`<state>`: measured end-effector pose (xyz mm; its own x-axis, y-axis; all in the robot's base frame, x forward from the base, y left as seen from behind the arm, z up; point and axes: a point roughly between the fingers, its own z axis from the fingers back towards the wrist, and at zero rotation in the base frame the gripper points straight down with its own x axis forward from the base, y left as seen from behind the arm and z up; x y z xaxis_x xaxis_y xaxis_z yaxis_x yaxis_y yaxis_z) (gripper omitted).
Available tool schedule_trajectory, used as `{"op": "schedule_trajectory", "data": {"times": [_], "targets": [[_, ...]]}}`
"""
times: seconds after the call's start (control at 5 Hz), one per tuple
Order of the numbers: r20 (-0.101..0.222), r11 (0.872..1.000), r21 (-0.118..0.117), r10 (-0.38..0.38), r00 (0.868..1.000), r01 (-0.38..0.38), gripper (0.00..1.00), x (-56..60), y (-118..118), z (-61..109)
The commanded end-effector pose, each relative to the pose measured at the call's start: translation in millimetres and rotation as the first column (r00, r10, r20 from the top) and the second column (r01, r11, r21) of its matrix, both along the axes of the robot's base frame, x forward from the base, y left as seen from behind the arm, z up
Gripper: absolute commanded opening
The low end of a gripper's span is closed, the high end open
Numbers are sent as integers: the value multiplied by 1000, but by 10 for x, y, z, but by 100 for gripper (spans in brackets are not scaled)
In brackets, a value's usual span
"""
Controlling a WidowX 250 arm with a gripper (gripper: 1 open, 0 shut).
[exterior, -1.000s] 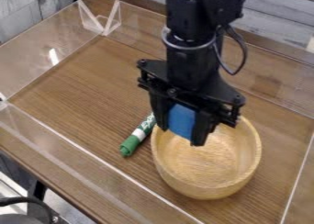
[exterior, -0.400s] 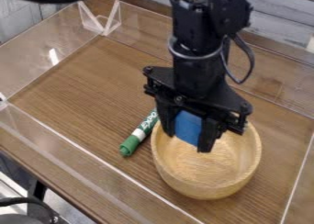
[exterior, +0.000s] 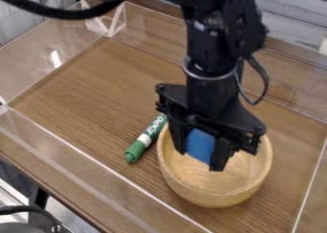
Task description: Put the blue block in the brown bowl
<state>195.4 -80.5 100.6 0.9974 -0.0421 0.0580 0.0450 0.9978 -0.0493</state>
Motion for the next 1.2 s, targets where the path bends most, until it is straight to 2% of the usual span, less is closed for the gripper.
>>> {"op": "schedule_trajectory", "data": {"times": [0.0, 0.2, 0.4, 1.0], "targets": [[27, 1000, -9, -9, 1000, 9, 0, 38, -40, 15], [21, 1000, -7, -9, 1000, 9, 0, 33, -43, -25], [12, 1000, -6, -8, 1000, 8, 100, 28, -42, -52], [-11, 1000, -12, -13, 1000, 13, 100, 78, 10, 21]]}}
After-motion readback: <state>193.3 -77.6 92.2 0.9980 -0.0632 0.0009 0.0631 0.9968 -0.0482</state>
